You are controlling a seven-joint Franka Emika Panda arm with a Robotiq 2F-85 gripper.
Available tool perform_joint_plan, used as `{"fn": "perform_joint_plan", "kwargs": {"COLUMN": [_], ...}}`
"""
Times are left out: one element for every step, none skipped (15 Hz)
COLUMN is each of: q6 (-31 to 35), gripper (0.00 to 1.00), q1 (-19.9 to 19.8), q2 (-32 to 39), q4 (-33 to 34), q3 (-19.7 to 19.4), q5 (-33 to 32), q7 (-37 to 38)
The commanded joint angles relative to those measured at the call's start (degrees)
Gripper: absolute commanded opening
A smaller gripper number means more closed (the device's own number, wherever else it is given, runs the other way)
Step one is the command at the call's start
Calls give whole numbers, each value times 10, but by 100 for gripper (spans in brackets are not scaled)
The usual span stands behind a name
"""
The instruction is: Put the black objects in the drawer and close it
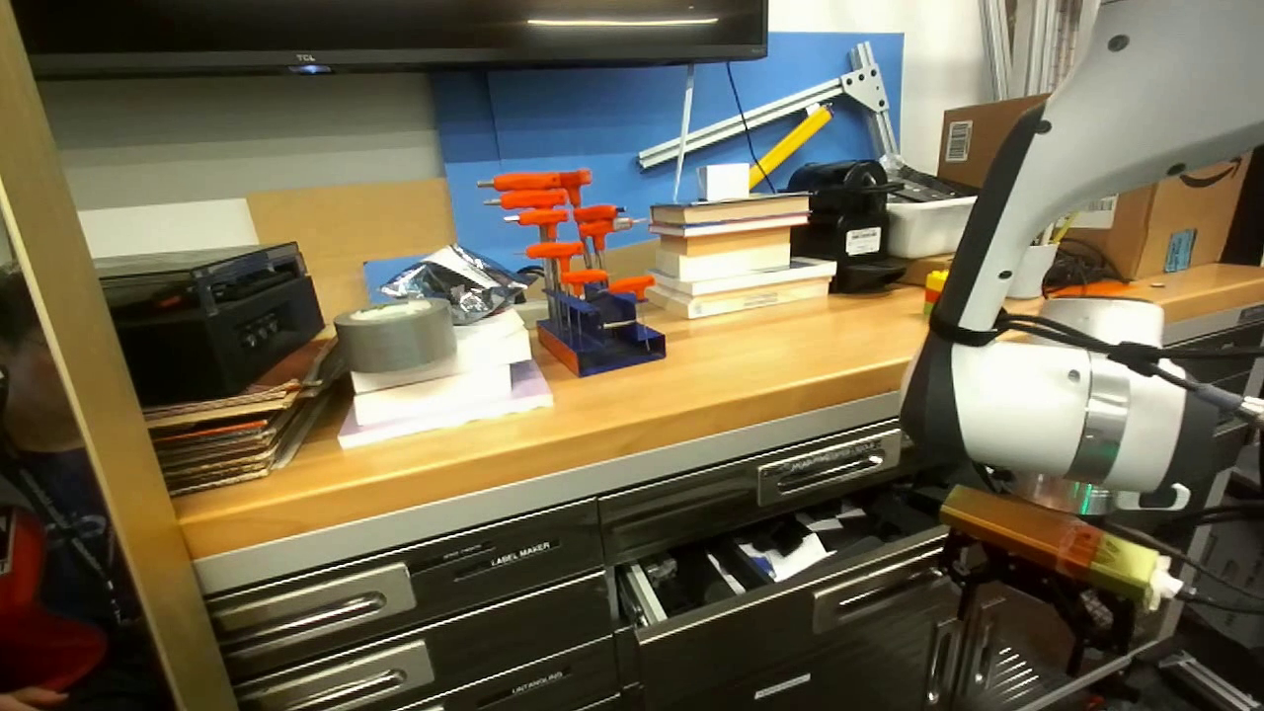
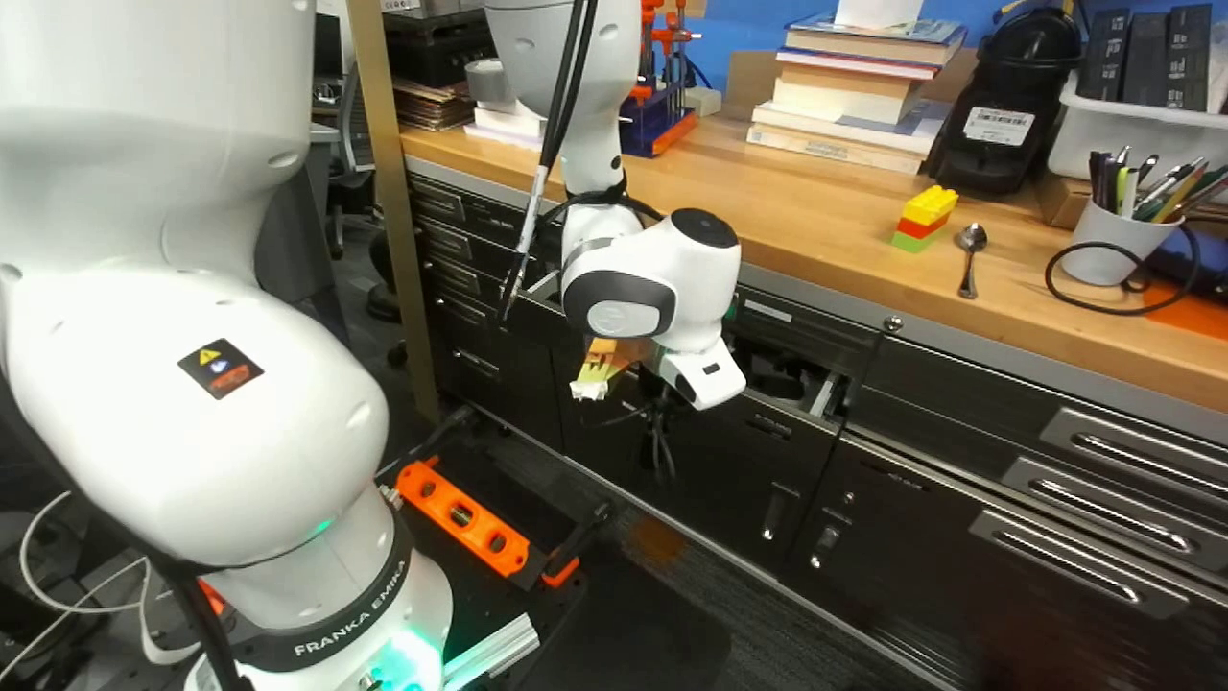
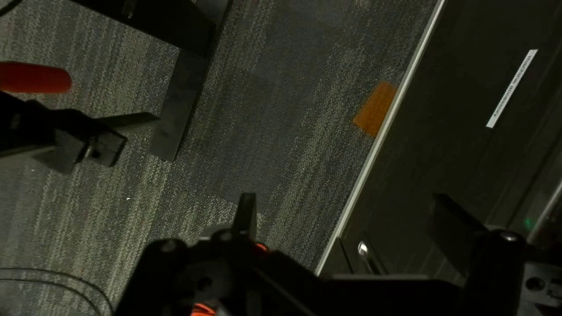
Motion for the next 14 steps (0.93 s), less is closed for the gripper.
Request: {"fn": "perform_joint_plan", "kwargs": {"q6": [-40, -48, -53, -56, -59, -60, -58, -58, -56, -58, -56, -54, -53, -53], "gripper": [100, 100, 100, 100, 100, 100, 100, 100, 100, 100, 100, 100, 100, 100], "q1": [-10, -14, -19, -24, -28, -34, -38, -40, -42, -43, -42, -42, -42, -42], "q2": [-3, 0, 0, 4, 6, 9, 13, 16, 20, 24, 27, 30, 33, 34], "q4": [33, 43, 50, 61, 70, 81, 92, 103, 115, 124, 133, 140, 146, 151], "q3": [4, 12, 21, 32, 41, 54, 64, 74, 83, 89, 92, 96, 98, 98], "q5": [-61, -71, -77, -80, -81, -77, -75, -73, -71, -72, -74, -73, -75, -75], "q7": [39, 41, 40, 38, 35, 29, 26, 24, 23, 21, 22, 21, 21, 22]}}
